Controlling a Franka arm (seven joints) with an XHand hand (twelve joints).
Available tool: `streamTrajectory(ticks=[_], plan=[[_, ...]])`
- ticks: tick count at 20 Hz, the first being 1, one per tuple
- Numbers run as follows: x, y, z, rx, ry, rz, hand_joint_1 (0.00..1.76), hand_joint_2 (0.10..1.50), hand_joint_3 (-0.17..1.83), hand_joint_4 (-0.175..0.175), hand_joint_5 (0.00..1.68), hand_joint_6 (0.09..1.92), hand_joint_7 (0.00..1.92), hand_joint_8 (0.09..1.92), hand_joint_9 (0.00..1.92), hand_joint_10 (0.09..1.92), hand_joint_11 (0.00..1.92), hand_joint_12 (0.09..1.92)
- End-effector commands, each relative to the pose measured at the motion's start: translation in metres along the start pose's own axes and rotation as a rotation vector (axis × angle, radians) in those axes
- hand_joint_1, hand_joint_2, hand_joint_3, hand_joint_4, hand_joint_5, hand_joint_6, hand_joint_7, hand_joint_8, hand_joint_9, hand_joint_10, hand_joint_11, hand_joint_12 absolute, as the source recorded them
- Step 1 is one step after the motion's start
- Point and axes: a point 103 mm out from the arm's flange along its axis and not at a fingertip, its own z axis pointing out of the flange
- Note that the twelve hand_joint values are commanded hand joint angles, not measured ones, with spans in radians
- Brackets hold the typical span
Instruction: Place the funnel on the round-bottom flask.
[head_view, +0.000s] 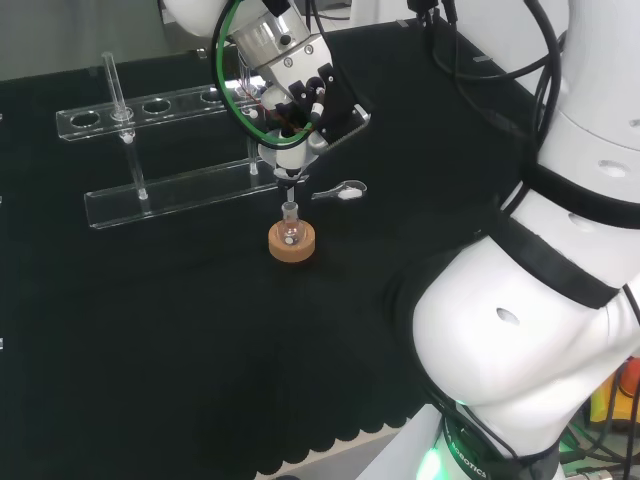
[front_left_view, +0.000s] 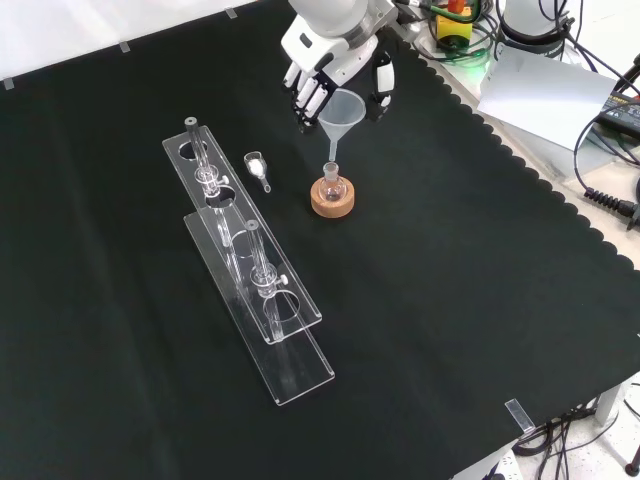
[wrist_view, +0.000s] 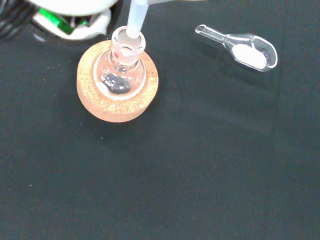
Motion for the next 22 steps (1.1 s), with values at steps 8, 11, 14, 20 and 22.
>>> streamTrajectory(ticks=[8,11,14,20,22], plan=[[0.004,0.021,0.008,0.024,0.01,-0.014,0.99,0.7,0.78,-0.033,0.65,0.82,0.54,0.69,0.88,0.5,0.46,1.33],[0.004,0.022,0.008,0.029,0.009,-0.013,0.99,0.7,0.78,-0.033,0.65,0.82,0.54,0.69,0.88,0.5,0.46,1.33],[0.005,0.027,0.01,0.037,0.011,-0.017,0.99,0.7,0.78,-0.033,0.65,0.82,0.54,0.69,0.88,0.5,0.46,1.33],[0.006,0.03,0.013,0.047,0.01,-0.019,0.99,0.7,0.78,-0.034,0.65,0.82,0.54,0.69,0.88,0.5,0.46,1.33],[0.006,0.031,0.013,0.048,0.01,-0.019,0.99,0.7,0.78,-0.034,0.65,0.82,0.54,0.69,0.88,0.5,0.46,1.33]])
